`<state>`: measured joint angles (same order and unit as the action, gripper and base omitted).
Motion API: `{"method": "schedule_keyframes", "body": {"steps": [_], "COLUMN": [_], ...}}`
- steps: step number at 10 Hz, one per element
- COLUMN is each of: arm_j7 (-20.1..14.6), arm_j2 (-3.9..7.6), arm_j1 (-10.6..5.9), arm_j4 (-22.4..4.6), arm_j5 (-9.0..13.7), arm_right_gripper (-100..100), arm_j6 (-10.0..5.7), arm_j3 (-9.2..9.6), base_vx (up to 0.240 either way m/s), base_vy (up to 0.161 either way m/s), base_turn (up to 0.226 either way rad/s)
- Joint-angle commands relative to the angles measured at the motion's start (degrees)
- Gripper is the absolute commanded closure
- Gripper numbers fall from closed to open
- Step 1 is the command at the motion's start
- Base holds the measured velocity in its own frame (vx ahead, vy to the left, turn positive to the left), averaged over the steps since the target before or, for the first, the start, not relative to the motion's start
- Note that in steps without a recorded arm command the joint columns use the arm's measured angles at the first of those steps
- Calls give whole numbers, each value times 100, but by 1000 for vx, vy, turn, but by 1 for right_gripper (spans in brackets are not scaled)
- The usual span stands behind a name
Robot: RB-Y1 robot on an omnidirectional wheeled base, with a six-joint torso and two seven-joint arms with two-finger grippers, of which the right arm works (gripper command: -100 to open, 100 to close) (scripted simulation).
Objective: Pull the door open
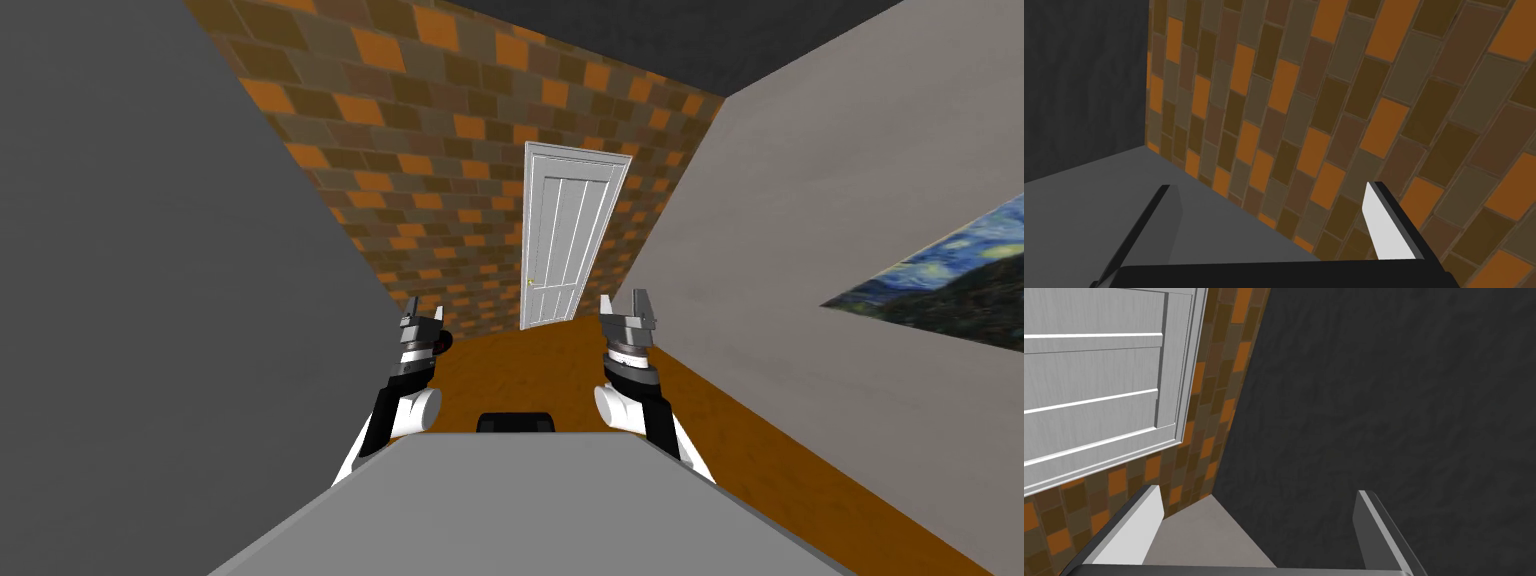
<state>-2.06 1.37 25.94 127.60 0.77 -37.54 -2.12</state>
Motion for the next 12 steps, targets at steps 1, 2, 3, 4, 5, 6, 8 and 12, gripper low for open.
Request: {"method": "schedule_keyframes", "body": {"steps": [1,2,3,4,5,6,8,12], "arm_j7": [-72,-103,-133,-164,-194,-226,-296,-441], "arm_j2": [60,84,107,131,154,178,224,316], "arm_j1": [-83,-125,-166,-208,-250,-293,-390,-589], "arm_j4": [-252,-376,-499,-622,-746,-873,-1160,-1746], "arm_j5": [-34,-50,-66,-81,-97,-113,-149,-223], "arm_right_gripper": [-100,-100,-100,-100,-100,-100,-100,-100], "arm_j6": [-29,-48,-67,-87,-106,-126,-171,-262], "arm_j3": [-14,-21,-27,-34,-41,-48,-64,-96], "base_vx": [105,104,93,85,79,79,86,101], "base_vy": [-15,-10,-13,-19,-6,-7,-17,-5], "base_turn": [24,34,24,21,24,21,27,26]}}
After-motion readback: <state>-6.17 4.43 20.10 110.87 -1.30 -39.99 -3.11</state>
